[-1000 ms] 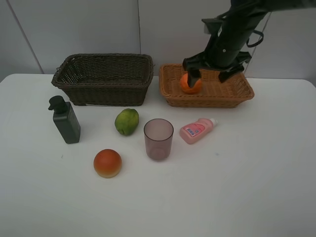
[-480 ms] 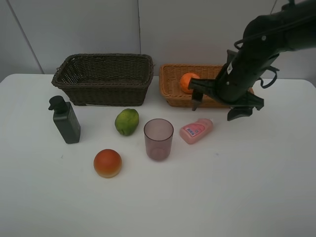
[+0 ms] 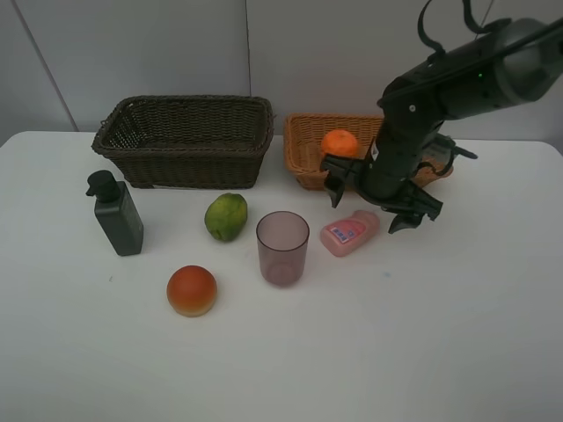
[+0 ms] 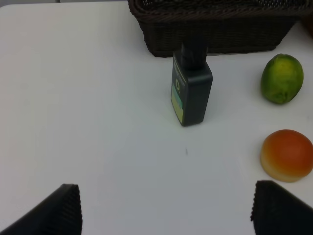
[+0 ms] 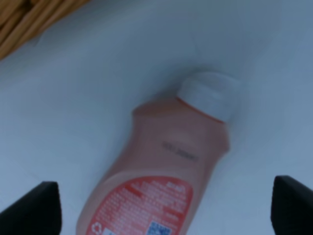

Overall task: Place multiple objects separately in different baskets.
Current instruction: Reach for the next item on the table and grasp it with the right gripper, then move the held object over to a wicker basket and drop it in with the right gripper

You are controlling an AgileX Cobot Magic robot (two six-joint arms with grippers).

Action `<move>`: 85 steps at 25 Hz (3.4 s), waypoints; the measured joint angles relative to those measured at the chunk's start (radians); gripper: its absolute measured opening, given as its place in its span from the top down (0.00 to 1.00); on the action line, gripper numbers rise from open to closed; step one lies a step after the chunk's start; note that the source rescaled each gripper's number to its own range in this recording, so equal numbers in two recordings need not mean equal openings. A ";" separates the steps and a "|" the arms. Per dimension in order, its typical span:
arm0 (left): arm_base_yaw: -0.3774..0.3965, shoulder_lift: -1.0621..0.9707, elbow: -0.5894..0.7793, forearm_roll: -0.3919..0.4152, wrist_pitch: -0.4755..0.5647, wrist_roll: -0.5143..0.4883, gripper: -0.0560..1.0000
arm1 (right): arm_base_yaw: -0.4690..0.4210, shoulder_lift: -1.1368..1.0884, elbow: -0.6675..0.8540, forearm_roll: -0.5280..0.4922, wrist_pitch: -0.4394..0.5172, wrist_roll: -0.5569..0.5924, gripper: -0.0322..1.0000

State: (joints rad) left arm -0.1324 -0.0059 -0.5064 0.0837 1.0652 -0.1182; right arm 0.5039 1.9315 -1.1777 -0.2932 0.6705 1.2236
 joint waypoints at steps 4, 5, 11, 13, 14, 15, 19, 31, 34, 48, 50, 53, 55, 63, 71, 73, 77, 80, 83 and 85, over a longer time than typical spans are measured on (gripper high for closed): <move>0.000 0.000 0.000 0.000 0.000 0.000 0.09 | 0.008 0.038 -0.015 0.000 0.000 0.087 0.13; 0.000 0.000 0.000 0.000 0.000 0.000 0.09 | 0.008 0.044 -0.017 -0.004 0.000 0.112 0.13; 0.000 0.000 0.000 0.000 0.000 0.000 0.09 | 0.008 0.069 -0.018 -0.045 -0.004 0.215 0.13; 0.000 0.000 0.000 0.000 0.000 0.000 0.09 | 0.008 0.082 -0.018 -0.057 -0.005 0.234 0.13; 0.000 0.000 0.000 0.000 0.000 0.000 0.09 | 0.008 0.088 -0.018 -0.061 -0.005 0.245 0.13; 0.000 0.000 0.000 0.000 0.000 0.000 0.09 | 0.008 0.095 -0.018 -0.064 -0.006 0.254 0.13; 0.000 0.000 0.000 0.000 0.000 0.000 0.09 | 0.008 0.116 -0.018 -0.074 -0.033 0.265 0.13; 0.000 0.000 0.000 0.000 0.000 0.000 0.09 | 0.008 0.134 -0.019 -0.075 -0.038 0.268 0.87; 0.000 0.000 0.000 0.000 0.000 0.000 0.09 | 0.008 0.134 -0.019 -0.075 -0.040 0.270 0.95; 0.000 0.000 0.000 0.000 0.000 0.000 0.09 | 0.008 0.133 -0.019 -0.080 -0.060 0.270 0.95; 0.000 0.000 0.000 0.000 0.000 0.000 0.09 | 0.008 0.121 -0.019 -0.080 -0.063 0.247 0.96; 0.000 0.000 0.000 0.000 0.000 0.000 0.09 | 0.008 0.068 -0.019 -0.059 -0.057 0.121 0.96; 0.000 0.000 0.000 0.000 0.000 0.000 0.09 | 0.008 0.018 -0.019 -0.016 -0.044 -0.026 0.96; 0.000 0.000 0.000 0.000 0.000 0.000 0.09 | 0.008 -0.106 -0.024 0.173 0.067 -0.648 0.96; 0.000 0.000 0.000 0.000 0.000 0.000 0.09 | 0.044 -0.097 -0.207 0.241 0.194 -0.994 0.96; 0.000 0.000 0.000 0.000 0.000 0.000 0.09 | 0.055 -0.064 -0.290 0.241 0.224 -1.023 0.96; 0.000 0.000 0.000 0.000 0.000 0.000 0.09 | 0.094 0.039 -0.475 0.239 0.267 -1.080 0.96; 0.000 0.000 0.000 0.000 0.000 0.000 0.09 | 0.125 0.103 -0.583 0.238 0.216 -1.103 0.96; 0.000 0.000 0.000 0.000 0.000 0.000 0.09 | 0.143 0.137 -0.631 0.237 0.042 -1.109 0.96; 0.000 0.000 0.000 0.000 0.000 0.000 0.09 | 0.146 0.151 -0.634 0.238 -0.091 -1.109 0.96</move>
State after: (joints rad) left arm -0.1324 -0.0059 -0.5064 0.0837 1.0652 -0.1182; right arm 0.6504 2.0826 -1.8117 -0.0549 0.5800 0.1150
